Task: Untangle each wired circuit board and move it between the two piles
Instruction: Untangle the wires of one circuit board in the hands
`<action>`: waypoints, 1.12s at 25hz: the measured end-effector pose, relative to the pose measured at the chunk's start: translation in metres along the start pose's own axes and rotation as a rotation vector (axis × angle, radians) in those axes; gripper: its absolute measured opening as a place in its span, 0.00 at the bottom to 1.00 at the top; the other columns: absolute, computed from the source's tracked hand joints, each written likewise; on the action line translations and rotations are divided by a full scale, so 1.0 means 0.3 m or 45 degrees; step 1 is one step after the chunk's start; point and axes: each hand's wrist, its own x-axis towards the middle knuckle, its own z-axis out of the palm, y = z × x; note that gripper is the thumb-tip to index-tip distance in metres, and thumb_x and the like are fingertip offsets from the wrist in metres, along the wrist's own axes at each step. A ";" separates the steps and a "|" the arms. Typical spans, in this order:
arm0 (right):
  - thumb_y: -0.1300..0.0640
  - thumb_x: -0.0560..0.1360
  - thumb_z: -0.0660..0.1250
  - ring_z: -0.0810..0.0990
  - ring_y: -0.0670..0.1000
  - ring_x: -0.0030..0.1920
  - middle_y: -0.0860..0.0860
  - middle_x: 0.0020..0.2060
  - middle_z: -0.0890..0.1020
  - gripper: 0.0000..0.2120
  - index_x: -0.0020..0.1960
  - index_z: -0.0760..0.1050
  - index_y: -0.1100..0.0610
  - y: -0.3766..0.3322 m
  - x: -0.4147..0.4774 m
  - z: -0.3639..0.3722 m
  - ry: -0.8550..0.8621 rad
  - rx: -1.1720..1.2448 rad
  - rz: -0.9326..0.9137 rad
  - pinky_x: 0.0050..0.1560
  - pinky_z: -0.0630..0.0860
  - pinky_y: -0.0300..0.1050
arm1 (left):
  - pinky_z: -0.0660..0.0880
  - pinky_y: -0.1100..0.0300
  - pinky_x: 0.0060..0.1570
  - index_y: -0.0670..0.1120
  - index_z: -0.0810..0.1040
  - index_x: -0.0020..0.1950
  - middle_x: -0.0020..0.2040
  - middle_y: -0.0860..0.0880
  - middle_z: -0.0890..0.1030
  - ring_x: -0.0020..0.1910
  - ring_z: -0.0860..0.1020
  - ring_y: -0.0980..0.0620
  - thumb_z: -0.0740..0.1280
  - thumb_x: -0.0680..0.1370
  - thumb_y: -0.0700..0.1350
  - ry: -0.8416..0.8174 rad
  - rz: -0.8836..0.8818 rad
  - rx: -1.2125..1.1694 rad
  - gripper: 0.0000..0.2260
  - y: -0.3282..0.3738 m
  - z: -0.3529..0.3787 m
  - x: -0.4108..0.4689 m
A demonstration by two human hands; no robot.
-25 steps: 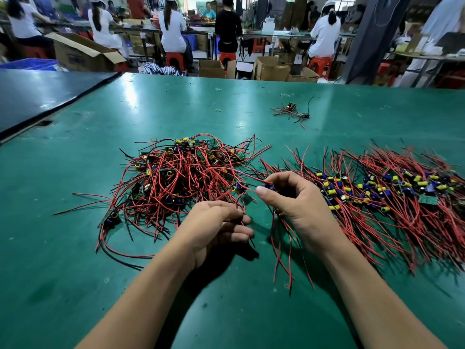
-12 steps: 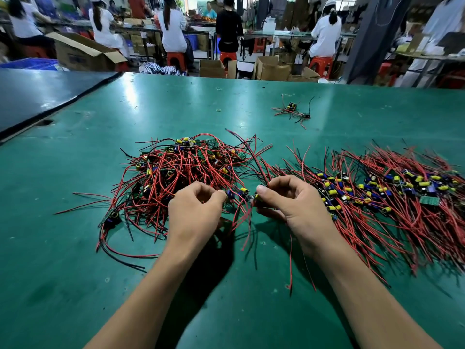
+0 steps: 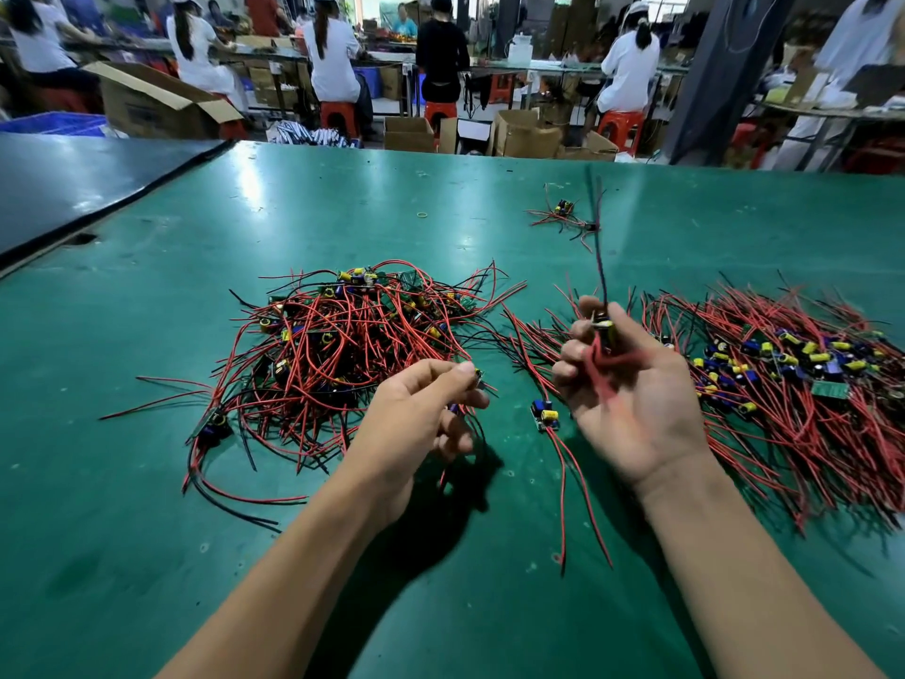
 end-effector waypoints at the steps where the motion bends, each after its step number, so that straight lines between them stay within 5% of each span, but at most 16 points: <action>1: 0.53 0.76 0.65 0.75 0.46 0.34 0.50 0.36 0.78 0.09 0.49 0.81 0.57 -0.011 -0.004 -0.001 -0.050 0.046 0.043 0.38 0.73 0.38 | 0.69 0.63 0.26 0.42 0.78 0.51 0.42 0.46 0.85 0.26 0.77 0.51 0.66 0.79 0.48 -0.020 -0.035 -0.031 0.09 0.000 0.000 0.002; 5: 0.56 0.70 0.71 0.81 0.50 0.36 0.52 0.39 0.83 0.07 0.48 0.78 0.55 0.055 -0.023 0.022 -0.171 -0.369 0.154 0.36 0.79 0.42 | 0.81 0.57 0.37 0.39 0.79 0.55 0.47 0.39 0.85 0.37 0.84 0.45 0.67 0.77 0.52 -0.178 -0.103 -0.208 0.17 -0.002 0.006 0.000; 9: 0.58 0.63 0.77 0.80 0.49 0.30 0.52 0.36 0.82 0.09 0.40 0.79 0.52 0.097 -0.023 0.026 -0.135 -0.511 0.176 0.25 0.74 0.42 | 0.81 0.56 0.38 0.39 0.78 0.55 0.37 0.40 0.83 0.36 0.84 0.43 0.70 0.74 0.49 -0.236 -0.076 -0.151 0.16 -0.016 0.018 -0.012; 15: 0.56 0.66 0.75 0.77 0.46 0.28 0.50 0.32 0.81 0.18 0.56 0.81 0.56 0.070 -0.011 -0.002 -0.157 -0.626 0.156 0.26 0.75 0.38 | 0.78 0.59 0.32 0.41 0.75 0.51 0.38 0.41 0.84 0.33 0.83 0.47 0.66 0.79 0.44 -0.319 -0.059 0.018 0.06 -0.019 0.023 -0.018; 20: 0.56 0.63 0.77 0.76 0.44 0.30 0.48 0.32 0.79 0.06 0.40 0.84 0.54 0.069 0.000 -0.007 -0.070 -0.551 -0.015 0.32 0.75 0.35 | 0.78 0.58 0.33 0.42 0.72 0.50 0.39 0.38 0.84 0.32 0.83 0.46 0.64 0.79 0.44 -0.436 -0.135 -0.107 0.06 -0.012 0.015 -0.016; 25: 0.50 0.58 0.81 0.76 0.45 0.31 0.48 0.32 0.80 0.10 0.36 0.83 0.50 0.074 0.001 -0.008 -0.116 -0.659 -0.087 0.34 0.72 0.40 | 0.77 0.54 0.42 0.42 0.77 0.51 0.49 0.38 0.84 0.40 0.83 0.44 0.69 0.73 0.51 -0.430 -0.079 -0.062 0.14 -0.027 0.012 -0.011; 28: 0.48 0.60 0.81 0.75 0.45 0.33 0.47 0.33 0.80 0.11 0.37 0.82 0.49 0.082 0.001 -0.013 -0.202 -0.770 -0.074 0.36 0.68 0.42 | 0.81 0.53 0.43 0.45 0.83 0.46 0.45 0.40 0.85 0.40 0.84 0.43 0.71 0.71 0.51 -0.352 -0.036 -0.037 0.10 -0.029 0.013 -0.010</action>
